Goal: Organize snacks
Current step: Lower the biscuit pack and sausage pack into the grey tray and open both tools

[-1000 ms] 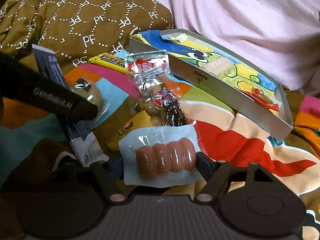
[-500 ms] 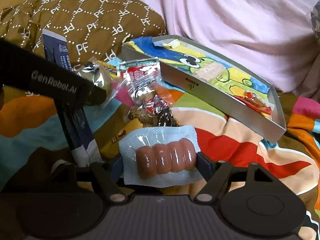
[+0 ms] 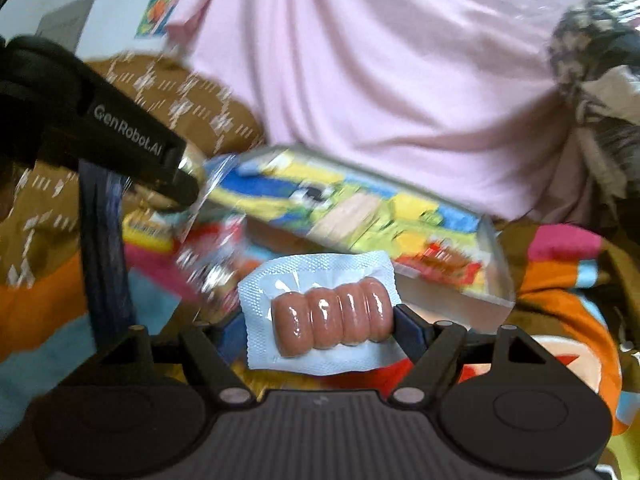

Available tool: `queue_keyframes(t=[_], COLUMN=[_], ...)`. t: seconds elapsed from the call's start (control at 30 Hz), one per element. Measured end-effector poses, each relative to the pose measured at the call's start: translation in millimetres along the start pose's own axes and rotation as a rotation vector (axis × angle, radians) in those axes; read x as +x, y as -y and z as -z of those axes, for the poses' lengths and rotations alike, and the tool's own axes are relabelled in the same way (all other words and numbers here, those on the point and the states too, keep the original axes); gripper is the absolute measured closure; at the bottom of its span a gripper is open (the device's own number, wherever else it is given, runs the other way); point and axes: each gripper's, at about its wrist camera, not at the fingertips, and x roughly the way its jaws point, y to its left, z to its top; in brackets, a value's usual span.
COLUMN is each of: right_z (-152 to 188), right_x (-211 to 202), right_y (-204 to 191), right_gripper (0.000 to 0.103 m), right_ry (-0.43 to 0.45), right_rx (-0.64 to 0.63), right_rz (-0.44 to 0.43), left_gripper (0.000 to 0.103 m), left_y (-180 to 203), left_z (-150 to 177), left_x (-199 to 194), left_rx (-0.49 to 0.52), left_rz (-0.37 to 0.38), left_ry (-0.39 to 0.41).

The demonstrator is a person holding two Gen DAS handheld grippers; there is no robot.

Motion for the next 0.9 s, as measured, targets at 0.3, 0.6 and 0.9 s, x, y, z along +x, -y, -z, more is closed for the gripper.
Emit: queue_keyframes(t=[0.3,0.6,0.9], right_z=[-25.3,-32.8,-26.8], right_x=[30.1,74.2,98.2], right_y=[25.0,47.2,52.9], right_gripper=[0.023,0.023,0.023], right_ry=[0.101,0.041,-0.015], right_rx=[0.041,0.030,0.075], right_rz=[0.116,0.192,0.164], left_gripper=[0.056,0.056,0.056], left_y=[13.4,21.4,22.9], left_z=[-31.4,-41.6,-42.4], left_x=[40.4,96.5,130.3], left_rx=[-0.026,-0.134,-0.150], left_rz=[-0.019,-0.012,-0.032], left_ry=[0.038,-0.055,-0.099])
